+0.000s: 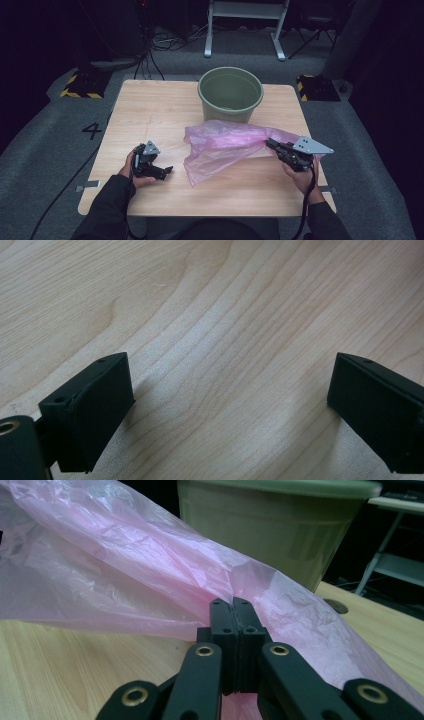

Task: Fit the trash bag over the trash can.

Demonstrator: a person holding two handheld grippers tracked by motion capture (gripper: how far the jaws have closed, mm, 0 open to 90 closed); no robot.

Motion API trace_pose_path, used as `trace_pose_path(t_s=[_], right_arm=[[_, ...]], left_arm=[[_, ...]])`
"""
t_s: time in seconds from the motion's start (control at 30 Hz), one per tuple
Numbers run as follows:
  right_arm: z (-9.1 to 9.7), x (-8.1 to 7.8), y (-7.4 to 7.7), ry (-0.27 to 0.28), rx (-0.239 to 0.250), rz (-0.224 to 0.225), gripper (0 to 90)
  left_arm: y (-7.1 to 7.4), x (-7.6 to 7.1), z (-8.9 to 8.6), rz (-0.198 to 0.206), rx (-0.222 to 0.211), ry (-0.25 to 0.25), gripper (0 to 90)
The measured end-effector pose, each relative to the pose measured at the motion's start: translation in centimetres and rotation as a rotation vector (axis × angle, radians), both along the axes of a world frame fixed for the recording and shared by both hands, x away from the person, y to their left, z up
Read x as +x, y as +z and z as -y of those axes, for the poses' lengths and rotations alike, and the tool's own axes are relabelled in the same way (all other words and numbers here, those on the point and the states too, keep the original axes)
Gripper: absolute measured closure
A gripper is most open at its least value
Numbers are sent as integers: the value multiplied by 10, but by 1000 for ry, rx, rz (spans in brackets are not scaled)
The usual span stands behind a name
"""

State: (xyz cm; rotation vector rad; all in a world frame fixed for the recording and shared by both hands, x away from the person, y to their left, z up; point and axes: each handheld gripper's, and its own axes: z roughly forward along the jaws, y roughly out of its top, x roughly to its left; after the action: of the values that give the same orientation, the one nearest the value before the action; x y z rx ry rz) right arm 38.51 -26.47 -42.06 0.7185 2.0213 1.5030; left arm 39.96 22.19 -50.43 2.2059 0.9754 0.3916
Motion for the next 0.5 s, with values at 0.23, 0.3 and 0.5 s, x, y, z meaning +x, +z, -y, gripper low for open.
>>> trace_pose_path(t_s=[0.23,0.3,0.5], right_arm=[[3,-6,12,-11,27,48,900],[4,-6,13,-8,34,58,900],[3,-7,18,5,33,80,900]], left_arm=[[0,0,0,-2,2,1,44],[0,0,0,-3,1,1,44],[0,0,0,-1,1,2,44]])
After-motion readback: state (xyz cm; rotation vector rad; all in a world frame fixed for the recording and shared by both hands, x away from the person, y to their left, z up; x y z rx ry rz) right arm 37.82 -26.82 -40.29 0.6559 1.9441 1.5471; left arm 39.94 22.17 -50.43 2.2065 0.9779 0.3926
